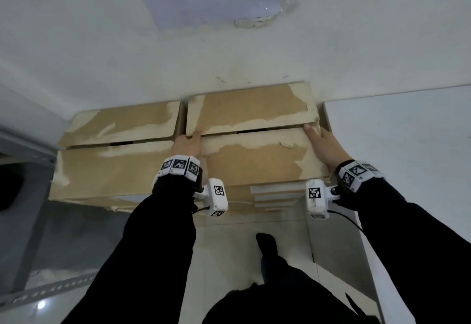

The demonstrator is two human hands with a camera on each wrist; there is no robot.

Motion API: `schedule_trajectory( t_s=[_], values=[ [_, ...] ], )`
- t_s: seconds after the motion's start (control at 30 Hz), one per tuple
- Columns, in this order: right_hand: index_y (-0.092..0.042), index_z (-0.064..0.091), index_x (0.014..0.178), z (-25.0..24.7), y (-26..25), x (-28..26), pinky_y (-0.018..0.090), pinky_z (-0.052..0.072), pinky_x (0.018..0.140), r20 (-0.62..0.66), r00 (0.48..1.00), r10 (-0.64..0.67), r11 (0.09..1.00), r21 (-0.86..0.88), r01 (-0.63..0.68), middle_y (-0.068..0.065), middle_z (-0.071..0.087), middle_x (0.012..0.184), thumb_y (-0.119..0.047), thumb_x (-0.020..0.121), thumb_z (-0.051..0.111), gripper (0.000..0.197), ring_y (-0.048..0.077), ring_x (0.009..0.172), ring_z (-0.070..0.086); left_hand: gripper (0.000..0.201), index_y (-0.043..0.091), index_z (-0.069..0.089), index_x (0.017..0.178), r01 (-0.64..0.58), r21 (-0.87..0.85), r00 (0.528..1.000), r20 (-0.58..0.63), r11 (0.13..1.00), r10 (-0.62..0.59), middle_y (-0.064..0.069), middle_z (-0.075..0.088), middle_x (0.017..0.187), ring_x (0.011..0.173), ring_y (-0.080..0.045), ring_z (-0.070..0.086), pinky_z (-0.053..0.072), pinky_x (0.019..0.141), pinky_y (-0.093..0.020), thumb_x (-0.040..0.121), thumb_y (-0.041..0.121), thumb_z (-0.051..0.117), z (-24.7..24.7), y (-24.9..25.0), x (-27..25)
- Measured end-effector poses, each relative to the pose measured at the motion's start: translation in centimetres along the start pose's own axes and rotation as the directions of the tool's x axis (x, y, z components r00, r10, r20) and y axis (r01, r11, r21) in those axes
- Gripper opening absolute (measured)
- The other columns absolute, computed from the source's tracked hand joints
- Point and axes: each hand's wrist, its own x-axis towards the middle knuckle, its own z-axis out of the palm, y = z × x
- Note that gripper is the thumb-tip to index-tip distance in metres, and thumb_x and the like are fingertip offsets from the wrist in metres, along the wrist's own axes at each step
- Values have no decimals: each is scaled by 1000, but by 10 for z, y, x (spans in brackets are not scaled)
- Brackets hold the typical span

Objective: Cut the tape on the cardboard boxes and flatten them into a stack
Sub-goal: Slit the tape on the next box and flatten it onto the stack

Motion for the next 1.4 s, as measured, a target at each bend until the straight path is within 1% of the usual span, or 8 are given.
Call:
schedule_trajectory(
  t_s=[0.23,0.4,0.57,0.77,0.87,1.17,1.27,1.4],
  values=[
    [-32,53,125,-28,-20,-58,46,50,94,-30,986,-162,981,106,165,-4,64,117,-65,87,42,52,20,104,63,50,-1,59,113,-223,-58,972,-86,973,218,-19,61,116,107,-34,56,36,79,-32,98,43,42,-25,-8,-46],
    [-29,52,127,-58,-14,-129,36,49,91,-189,963,-192,973,95,213,-5,62,113,-54,97,31,45,16,103,61,46,4,58,119,-398,-164,917,-96,902,387,-9,61,114,108,-28,56,35,81,-28,98,42,44,-32,-16,-105],
    [-27,54,122,-102,16,-196,29,46,81,-342,928,-150,982,60,181,-4,61,108,-47,100,30,38,14,96,60,40,8,55,126,-462,-250,878,4,851,479,-3,57,124,115,-19,50,33,87,-24,100,35,43,1,-8,-159],
    [-24,54,120,-173,54,-240,21,40,65,-465,881,-93,995,-11,99,-3,58,104,-47,100,31,39,7,81,55,41,5,52,130,-418,-322,844,209,849,495,-10,54,131,121,-27,50,38,98,-30,100,31,42,76,22,-203],
    [-19,54,127,-222,83,-239,27,40,78,-490,871,-14,999,27,32,2,58,111,-50,98,33,47,17,90,55,42,3,54,125,-404,-339,824,269,850,499,-15,58,127,117,-32,54,41,103,-42,98,34,44,125,44,-225],
    [-10,46,137,-406,159,-196,28,39,87,-463,883,77,997,25,-74,2,51,116,-49,99,30,57,25,108,53,46,0,52,128,-402,-246,813,347,882,468,-18,56,128,117,-33,53,41,101,-40,97,34,43,269,151,-315],
    [-11,46,137,-448,181,-175,32,43,89,-404,906,122,992,29,-121,6,54,119,-53,98,30,59,24,99,54,52,8,54,126,-371,-226,829,357,901,431,-14,59,125,113,-31,55,44,101,-43,82,35,44,305,167,-335],
    [-21,52,123,-479,207,-151,43,54,85,-295,938,181,983,73,-166,10,65,103,-59,95,29,52,28,87,64,41,4,47,130,-385,-134,868,282,913,408,-16,53,130,117,-33,51,42,99,-39,96,25,41,330,181,-356]
  ],
)
